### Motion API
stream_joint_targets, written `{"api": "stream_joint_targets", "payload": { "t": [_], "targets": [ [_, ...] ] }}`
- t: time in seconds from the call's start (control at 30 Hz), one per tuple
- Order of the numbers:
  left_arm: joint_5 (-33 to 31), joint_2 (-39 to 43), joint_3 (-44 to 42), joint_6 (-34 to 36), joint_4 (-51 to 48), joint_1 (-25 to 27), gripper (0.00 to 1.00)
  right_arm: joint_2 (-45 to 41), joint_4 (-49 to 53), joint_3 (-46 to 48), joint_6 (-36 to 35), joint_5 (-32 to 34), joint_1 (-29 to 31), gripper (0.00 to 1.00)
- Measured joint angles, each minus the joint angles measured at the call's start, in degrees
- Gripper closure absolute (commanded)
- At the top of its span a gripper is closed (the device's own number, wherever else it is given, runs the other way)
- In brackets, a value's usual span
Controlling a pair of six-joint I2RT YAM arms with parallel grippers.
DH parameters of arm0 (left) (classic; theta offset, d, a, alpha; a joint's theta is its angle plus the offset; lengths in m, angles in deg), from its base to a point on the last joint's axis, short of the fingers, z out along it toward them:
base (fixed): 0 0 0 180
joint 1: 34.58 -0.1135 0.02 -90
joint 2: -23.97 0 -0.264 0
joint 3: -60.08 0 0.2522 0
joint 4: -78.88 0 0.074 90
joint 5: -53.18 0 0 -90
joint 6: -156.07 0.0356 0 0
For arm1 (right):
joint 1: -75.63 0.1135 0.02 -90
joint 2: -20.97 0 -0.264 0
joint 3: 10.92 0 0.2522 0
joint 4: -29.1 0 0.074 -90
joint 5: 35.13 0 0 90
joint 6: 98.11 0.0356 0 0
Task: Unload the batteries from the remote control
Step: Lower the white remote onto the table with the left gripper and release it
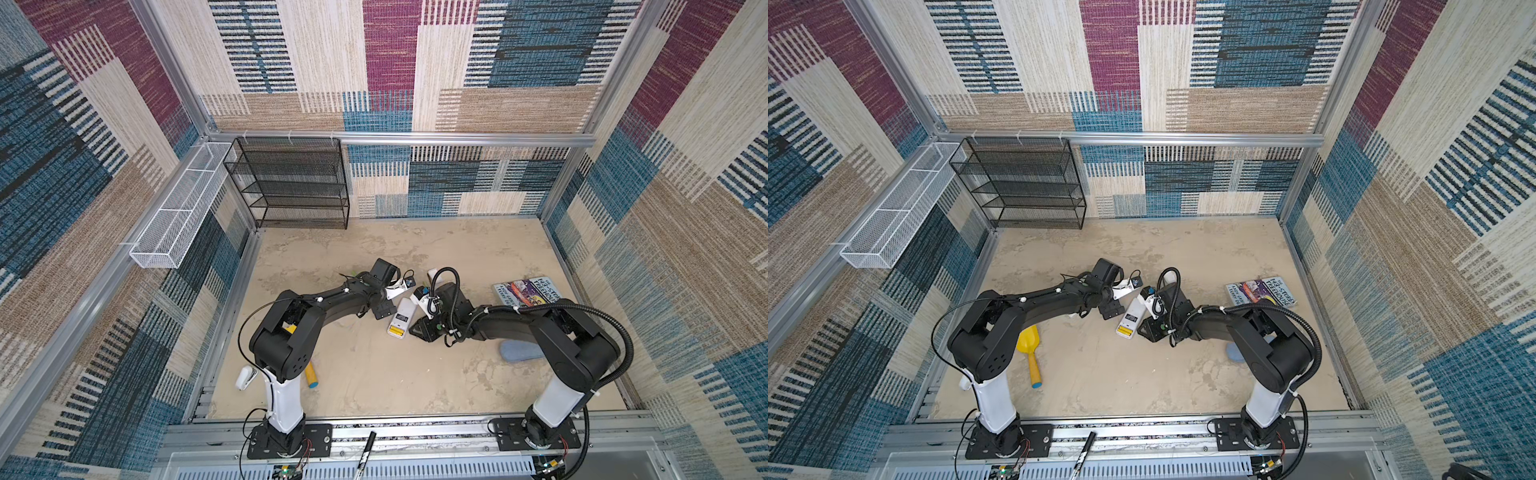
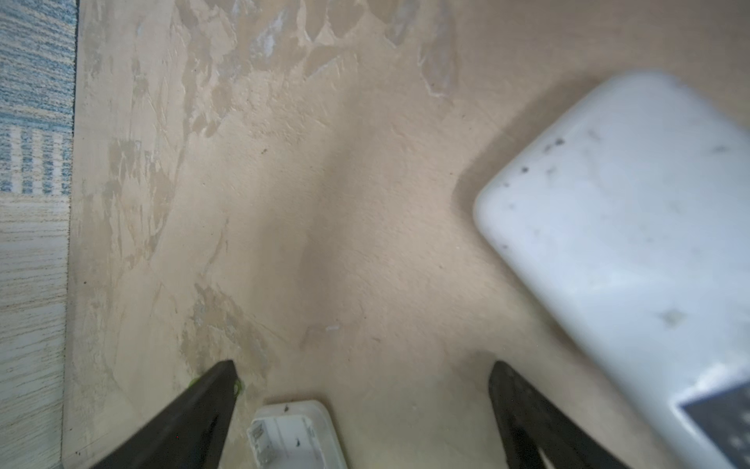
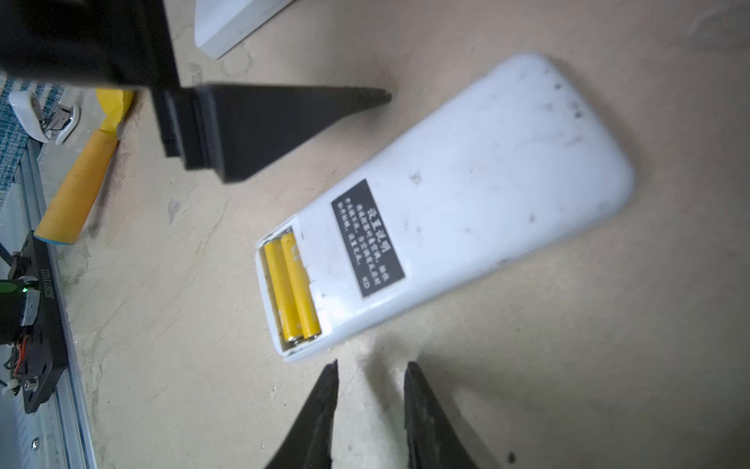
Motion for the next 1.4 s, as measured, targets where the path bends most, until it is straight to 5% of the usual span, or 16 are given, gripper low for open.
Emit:
{"api": "stream_joint_targets", "payload": {
  "t": [0.33,0.53,0.9,1.4],
  "targets": [
    [-3.6,6.1,-4.1,-1.9,-3.7,-0.4,0.01,-7.5,4.9,-1.6,0.1,6.1,-0.5,0.55],
    [-2.9,15.9,-7.7,-5.5,-2.1,-1.1,0.01,-12.5,7.1,-5.5,-0.1,14.2,-7.0,0.48],
    [0.1,20.7,-8.2,-19.8,-1.2,-1.1,0.01,-5.3,8.4,-13.9,-1.6,15.9,-14.6,0.52],
    [-0.3,26.2,-13.0,-32.8,0.9,-1.1,0.0,-9.9,3.6,2.3,4.3,12.5,-10.8,0.55]
  ]
}}
